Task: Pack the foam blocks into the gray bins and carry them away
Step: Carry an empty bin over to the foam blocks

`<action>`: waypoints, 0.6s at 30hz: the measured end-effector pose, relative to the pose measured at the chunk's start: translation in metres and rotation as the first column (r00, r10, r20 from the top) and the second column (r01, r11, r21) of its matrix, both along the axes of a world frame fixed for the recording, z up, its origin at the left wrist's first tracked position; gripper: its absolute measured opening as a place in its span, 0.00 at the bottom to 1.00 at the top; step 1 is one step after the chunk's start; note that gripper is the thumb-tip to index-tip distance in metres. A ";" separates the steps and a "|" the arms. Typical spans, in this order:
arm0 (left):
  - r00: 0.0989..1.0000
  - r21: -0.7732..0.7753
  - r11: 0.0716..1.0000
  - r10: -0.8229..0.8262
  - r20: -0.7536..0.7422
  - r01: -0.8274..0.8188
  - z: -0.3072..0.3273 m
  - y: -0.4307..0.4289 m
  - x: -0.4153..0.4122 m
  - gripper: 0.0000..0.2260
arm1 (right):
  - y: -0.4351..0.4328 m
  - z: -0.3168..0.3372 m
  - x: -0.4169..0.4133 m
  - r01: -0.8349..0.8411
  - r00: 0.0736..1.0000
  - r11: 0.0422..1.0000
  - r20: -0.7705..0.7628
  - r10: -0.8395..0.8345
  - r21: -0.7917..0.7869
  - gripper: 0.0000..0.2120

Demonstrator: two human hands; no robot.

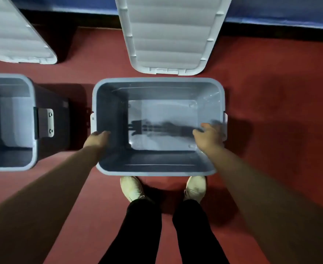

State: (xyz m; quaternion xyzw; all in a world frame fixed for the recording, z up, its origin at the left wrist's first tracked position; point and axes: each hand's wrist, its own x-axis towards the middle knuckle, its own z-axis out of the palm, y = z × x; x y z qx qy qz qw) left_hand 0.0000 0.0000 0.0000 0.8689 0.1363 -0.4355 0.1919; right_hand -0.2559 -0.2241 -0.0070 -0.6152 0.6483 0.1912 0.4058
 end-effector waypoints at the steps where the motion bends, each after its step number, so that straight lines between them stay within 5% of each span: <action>1: 0.999 0.019 0.999 0.027 0.042 -0.028 -0.011 0.000 0.002 0.25 | -0.004 -0.010 -0.003 0.001 0.999 0.999 -0.050 -0.003 -0.050 0.27; 7: 0.980 0.004 0.989 0.144 0.139 -0.146 -0.049 -0.005 0.012 0.28 | -0.008 -0.055 -0.017 0.011 0.956 1.000 -0.295 -0.007 0.014 0.29; 12: 0.975 -0.035 0.976 0.216 0.047 -0.214 -0.036 0.004 0.019 0.32 | -0.022 -0.051 -0.029 0.069 0.971 0.998 -0.228 -0.070 -0.014 0.26; 18: 0.920 -0.092 0.917 0.378 -0.099 -0.387 0.045 0.025 -0.001 0.20 | -0.020 0.011 -0.037 0.100 0.982 0.994 -0.166 -0.091 0.045 0.29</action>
